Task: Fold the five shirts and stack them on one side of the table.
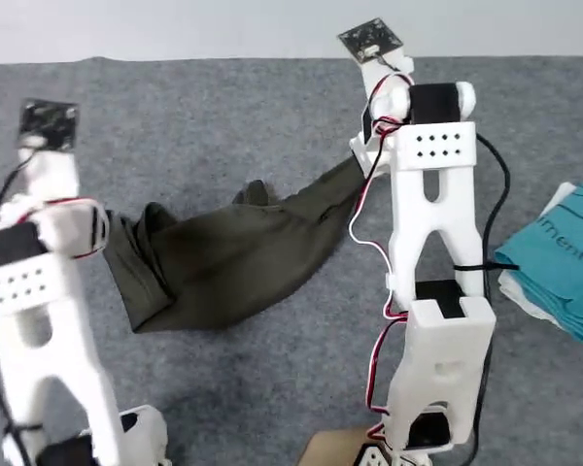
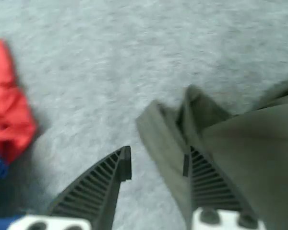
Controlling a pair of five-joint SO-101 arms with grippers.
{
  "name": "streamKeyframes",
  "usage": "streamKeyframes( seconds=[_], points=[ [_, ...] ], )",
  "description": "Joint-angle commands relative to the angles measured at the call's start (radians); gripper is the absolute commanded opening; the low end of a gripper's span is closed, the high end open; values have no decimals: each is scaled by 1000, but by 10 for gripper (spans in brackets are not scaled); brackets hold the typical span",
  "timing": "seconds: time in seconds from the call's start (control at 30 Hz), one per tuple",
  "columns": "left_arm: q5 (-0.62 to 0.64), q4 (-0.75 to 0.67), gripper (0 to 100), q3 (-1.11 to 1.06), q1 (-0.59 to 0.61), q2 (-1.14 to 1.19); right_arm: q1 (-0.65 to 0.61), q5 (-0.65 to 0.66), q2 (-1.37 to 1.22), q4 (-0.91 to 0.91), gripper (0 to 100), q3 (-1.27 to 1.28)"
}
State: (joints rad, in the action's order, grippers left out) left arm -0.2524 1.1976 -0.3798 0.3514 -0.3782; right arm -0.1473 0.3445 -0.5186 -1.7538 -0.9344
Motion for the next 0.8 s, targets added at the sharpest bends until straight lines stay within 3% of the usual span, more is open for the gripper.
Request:
streamKeyframes(
  seconds=[0.0, 0.23, 0.77],
  points=[
    [-11, -11, 189, 131, -60, 110, -2, 5, 27, -38, 10, -9],
    [-58, 80, 227, 318, -60, 417, -4, 6, -5, -38, 10, -9],
    [-80, 92, 227, 746, -63, 916, -2, 9, -15, -36, 10, -9]
  ],
)
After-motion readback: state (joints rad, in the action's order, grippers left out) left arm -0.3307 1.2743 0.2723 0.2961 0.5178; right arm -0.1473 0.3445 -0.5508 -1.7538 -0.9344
